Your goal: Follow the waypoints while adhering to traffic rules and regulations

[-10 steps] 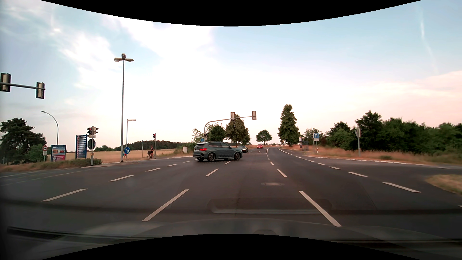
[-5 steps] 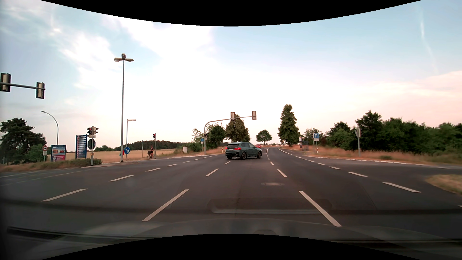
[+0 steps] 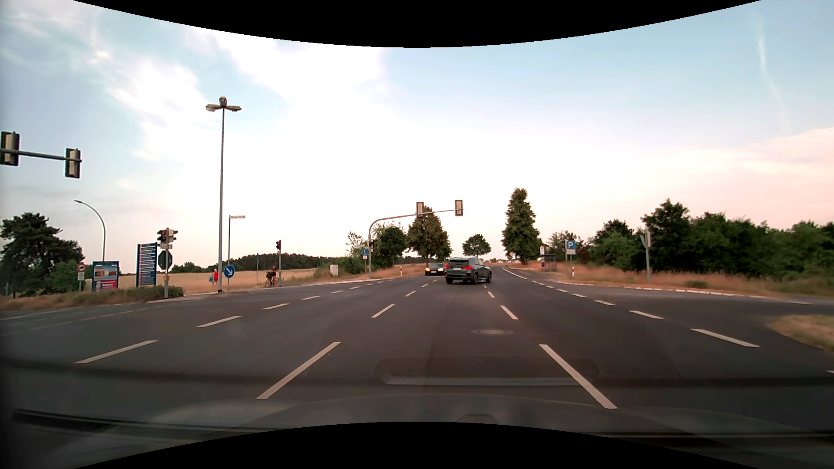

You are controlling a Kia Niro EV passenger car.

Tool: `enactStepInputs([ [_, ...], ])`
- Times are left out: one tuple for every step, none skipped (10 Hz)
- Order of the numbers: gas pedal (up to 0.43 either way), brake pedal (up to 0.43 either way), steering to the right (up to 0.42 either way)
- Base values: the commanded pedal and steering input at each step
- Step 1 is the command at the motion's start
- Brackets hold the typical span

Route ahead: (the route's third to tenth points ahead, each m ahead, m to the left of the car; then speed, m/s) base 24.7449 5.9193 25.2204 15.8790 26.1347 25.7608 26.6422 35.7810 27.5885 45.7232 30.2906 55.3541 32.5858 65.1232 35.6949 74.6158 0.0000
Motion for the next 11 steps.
enactStepInputs([
  [0.000, 0.311, -0.001],
  [0.000, 0.311, -0.002],
  [0.000, 0.311, -0.001],
  [0.000, 0.311, -0.001],
  [0.000, 0.311, -0.002],
  [0.000, 0.311, -0.001],
  [0.000, 0.311, -0.001],
  [0.000, 0.311, -0.002],
  [0.000, 0.311, -0.001],
  [0.000, 0.311, -0.001],
  [0.000, 0.311, -0.001],
])
